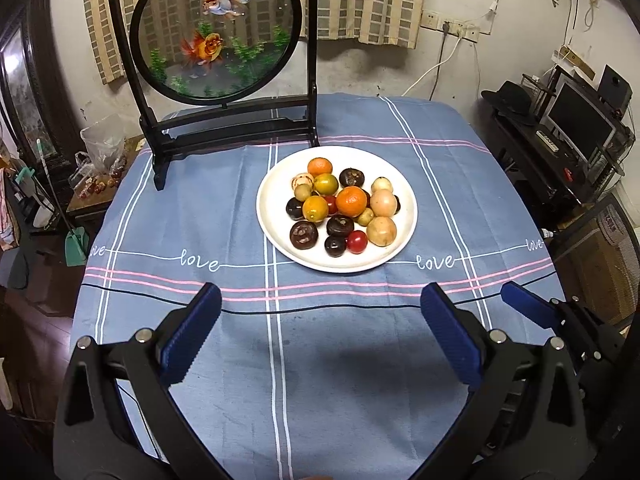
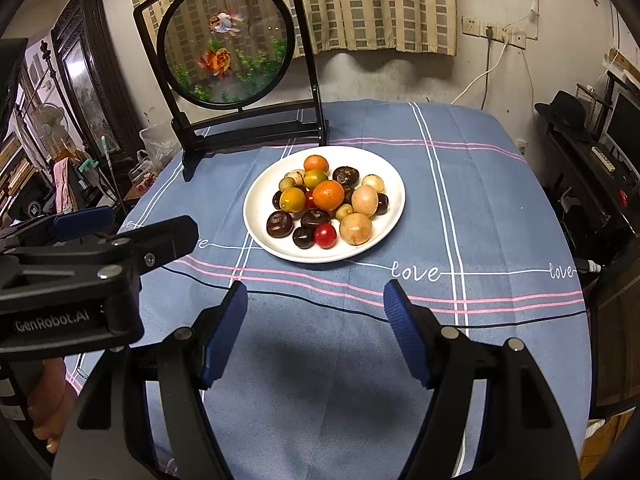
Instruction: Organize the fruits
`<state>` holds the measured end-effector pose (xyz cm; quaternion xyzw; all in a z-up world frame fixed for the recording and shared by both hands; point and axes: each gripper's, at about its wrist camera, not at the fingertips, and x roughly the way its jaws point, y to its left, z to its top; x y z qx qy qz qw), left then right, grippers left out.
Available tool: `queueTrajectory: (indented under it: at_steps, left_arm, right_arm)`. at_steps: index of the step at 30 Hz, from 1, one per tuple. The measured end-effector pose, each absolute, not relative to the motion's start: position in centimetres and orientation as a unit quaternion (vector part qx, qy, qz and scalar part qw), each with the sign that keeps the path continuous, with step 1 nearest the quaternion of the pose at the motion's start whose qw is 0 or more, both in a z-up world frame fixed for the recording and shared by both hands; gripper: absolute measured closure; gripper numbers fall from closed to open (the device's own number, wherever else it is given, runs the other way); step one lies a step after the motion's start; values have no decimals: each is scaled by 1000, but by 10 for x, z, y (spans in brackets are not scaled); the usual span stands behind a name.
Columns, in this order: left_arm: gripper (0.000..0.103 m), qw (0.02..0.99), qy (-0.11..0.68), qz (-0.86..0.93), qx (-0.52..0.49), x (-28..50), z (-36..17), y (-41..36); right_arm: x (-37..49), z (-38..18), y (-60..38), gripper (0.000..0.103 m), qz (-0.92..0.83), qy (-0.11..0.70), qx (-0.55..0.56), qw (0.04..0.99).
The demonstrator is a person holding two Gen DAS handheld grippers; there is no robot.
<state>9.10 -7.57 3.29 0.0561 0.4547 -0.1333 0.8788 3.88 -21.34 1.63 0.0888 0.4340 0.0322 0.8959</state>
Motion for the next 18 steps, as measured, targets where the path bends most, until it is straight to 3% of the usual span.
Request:
queueTrajectory:
  at_steps: [18]
  left_arm:
    - [2, 887, 446, -110, 50, 90, 33, -68]
  right_arm:
    - [38, 18, -212, 32, 33, 432, 90, 897]
